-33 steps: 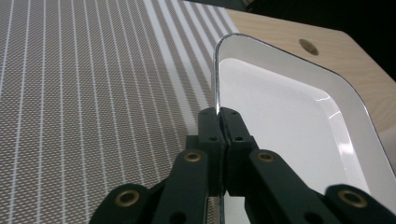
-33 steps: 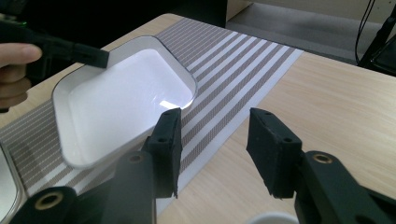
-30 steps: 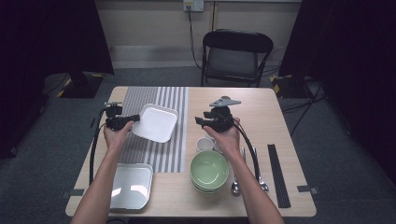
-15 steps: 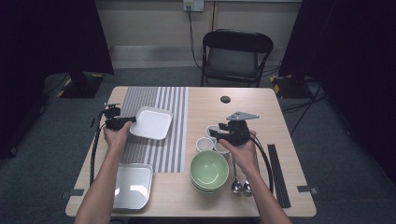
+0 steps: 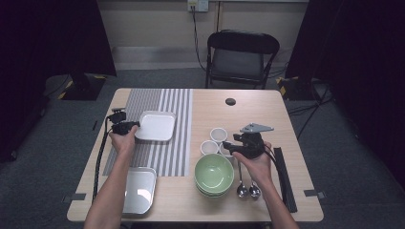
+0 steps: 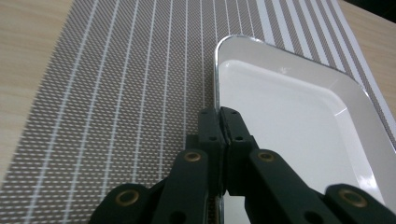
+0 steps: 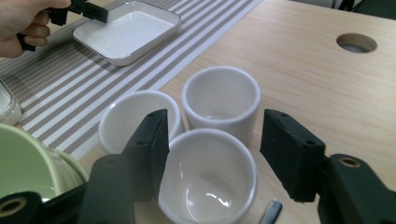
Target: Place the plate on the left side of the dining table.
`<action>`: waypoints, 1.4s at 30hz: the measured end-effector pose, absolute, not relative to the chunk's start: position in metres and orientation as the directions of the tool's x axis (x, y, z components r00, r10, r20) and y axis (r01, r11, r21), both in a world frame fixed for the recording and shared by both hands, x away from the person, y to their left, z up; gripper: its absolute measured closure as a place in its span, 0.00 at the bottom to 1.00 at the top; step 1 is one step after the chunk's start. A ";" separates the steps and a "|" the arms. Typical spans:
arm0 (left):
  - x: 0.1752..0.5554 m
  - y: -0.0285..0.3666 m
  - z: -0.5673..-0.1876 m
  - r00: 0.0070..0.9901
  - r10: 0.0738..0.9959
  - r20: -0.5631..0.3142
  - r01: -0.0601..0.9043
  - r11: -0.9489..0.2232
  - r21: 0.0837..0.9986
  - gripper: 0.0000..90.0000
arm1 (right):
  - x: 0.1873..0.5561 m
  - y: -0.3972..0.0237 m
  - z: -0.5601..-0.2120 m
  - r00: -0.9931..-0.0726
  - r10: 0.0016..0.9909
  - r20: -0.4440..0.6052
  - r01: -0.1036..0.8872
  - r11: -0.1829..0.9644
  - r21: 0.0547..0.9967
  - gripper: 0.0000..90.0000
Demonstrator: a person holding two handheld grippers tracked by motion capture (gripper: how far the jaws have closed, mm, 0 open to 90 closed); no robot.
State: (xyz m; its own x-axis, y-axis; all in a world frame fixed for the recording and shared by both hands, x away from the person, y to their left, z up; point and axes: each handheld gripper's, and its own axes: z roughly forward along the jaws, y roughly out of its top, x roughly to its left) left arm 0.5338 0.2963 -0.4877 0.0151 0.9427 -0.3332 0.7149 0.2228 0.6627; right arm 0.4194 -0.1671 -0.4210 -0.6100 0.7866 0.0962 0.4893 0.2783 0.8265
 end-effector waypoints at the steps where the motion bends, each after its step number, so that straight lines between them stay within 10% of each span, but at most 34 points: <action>1: 0.534 0.296 -0.488 0.015 0.943 -0.333 0.715 0.223 0.663 0.98 | 0.419 -0.167 -0.421 -0.610 0.787 0.096 0.489 0.278 0.827 0.46; 42: 0.536 0.294 -0.492 0.019 0.948 -0.318 0.721 0.207 0.661 0.98 | 0.417 -0.182 -0.436 -0.579 0.809 0.100 0.508 0.262 0.820 0.41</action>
